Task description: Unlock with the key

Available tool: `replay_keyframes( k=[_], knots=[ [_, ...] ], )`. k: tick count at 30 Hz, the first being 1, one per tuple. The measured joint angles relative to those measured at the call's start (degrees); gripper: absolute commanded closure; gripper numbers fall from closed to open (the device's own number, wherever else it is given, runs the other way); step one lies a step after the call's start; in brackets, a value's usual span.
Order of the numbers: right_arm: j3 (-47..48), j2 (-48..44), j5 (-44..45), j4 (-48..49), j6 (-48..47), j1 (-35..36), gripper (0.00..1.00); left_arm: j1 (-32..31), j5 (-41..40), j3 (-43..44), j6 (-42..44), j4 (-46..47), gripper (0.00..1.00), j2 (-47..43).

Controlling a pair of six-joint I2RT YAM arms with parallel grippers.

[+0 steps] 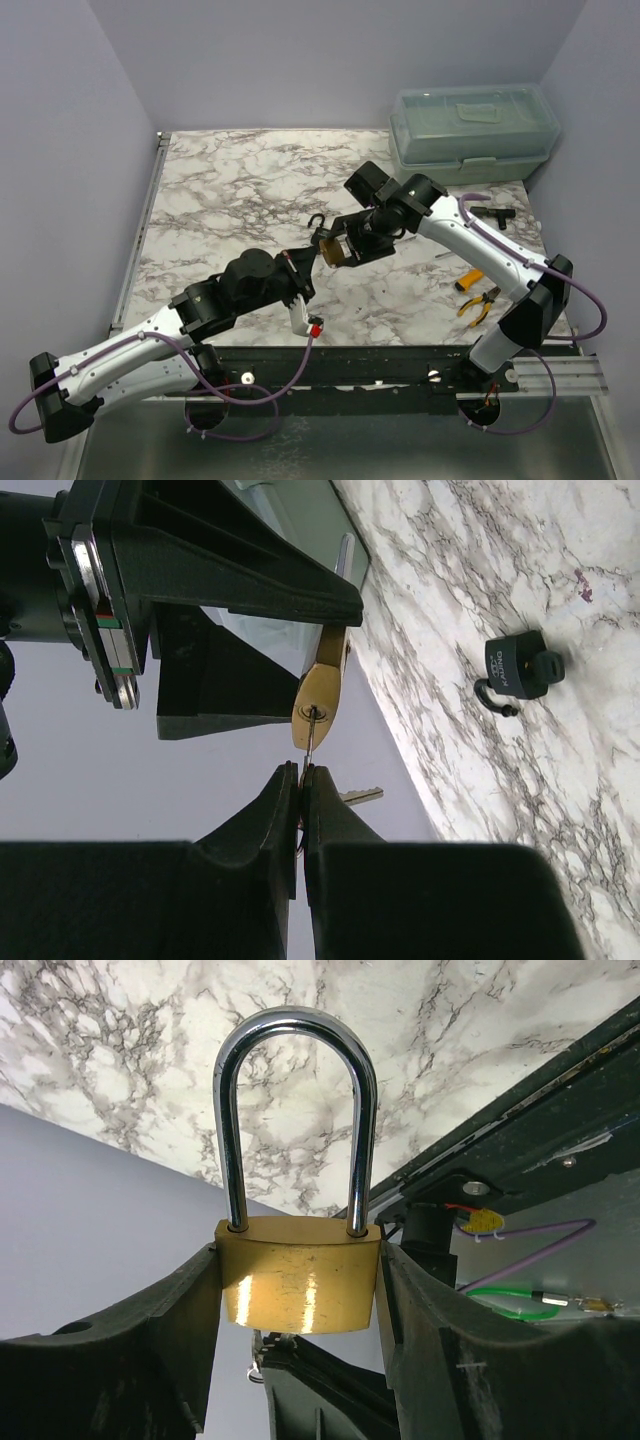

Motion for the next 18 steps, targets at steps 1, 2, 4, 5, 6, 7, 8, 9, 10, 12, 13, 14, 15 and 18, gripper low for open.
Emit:
replay_keyframes(
  k=[1, 2, 4, 5, 6, 7, 8, 9, 10, 12, 13, 14, 15, 18],
  knots=[
    [0.1, 0.2, -0.1, -0.1, 0.0, -0.1, 1.00, -0.1, 0.0, 0.0, 0.0, 0.0, 1.00, 0.0],
    [0.2, 0.3, -0.2, -0.1, 0.0, -0.3, 1.00, -0.2, -0.2, 0.0, 0.0, 0.1, 1.00, 0.1],
    [0.5, 0.8, -0.6, -0.2, 0.0, -0.6, 1.00, -0.5, -0.5, 0.0, 0.0, 0.1, 1.00, 0.3],
    [0.7, 1.0, -0.8, -0.2, 0.0, -0.7, 1.00, -0.6, -0.5, 0.0, 0.0, 0.1, 1.00, 0.3],
    [1.2, 1.4, -1.1, -0.3, 0.0, -0.8, 1.00, -0.7, -0.6, 0.0, 0.0, 0.1, 1.00, 0.5],
    [1.7, 1.7, -1.3, -0.2, 0.0, -0.9, 1.00, -0.9, -0.6, 0.0, 0.0, 0.3, 1.00, 0.6],
    [2.1, 2.1, -1.5, -0.3, 0.0, -1.0, 1.00, -0.9, -0.7, 0.0, 0.0, 0.4, 1.00, 0.7],
    [2.3, 2.3, -1.7, -0.3, 0.0, -1.1, 1.00, -1.0, -1.0, 0.0, 0.0, 0.5, 1.00, 0.7],
    [2.5, 2.5, -2.1, -0.3, 0.0, -1.3, 1.00, -1.0, -1.3, 0.0, 0.0, 0.5, 1.00, 0.7],
    [3.3, 3.3, -2.7, -0.8, -0.1, -1.5, 1.00, -1.0, -1.8, 0.0, 0.0, 0.5, 1.00, 0.7],
    [3.9, 3.8, -2.9, -1.1, -0.3, -1.6, 1.00, -1.0, -2.1, 0.0, 0.0, 0.5, 1.00, 0.8],
    [4.6, 4.4, -3.1, -1.3, -0.5, -1.7, 1.00, -1.0, -2.5, 0.0, 0.0, 0.5, 1.00, 0.8],
    [5.3, 5.0, -3.2, -1.6, -0.8, -1.7, 1.00, -1.0, -3.0, 0.0, 0.0, 0.5, 1.00, 0.8],
    [6.3, 5.8, -3.3, -2.0, -1.7, -1.7, 1.00, -1.0, -3.8, 0.0, 0.0, 0.4, 1.00, 0.8]
  ],
)
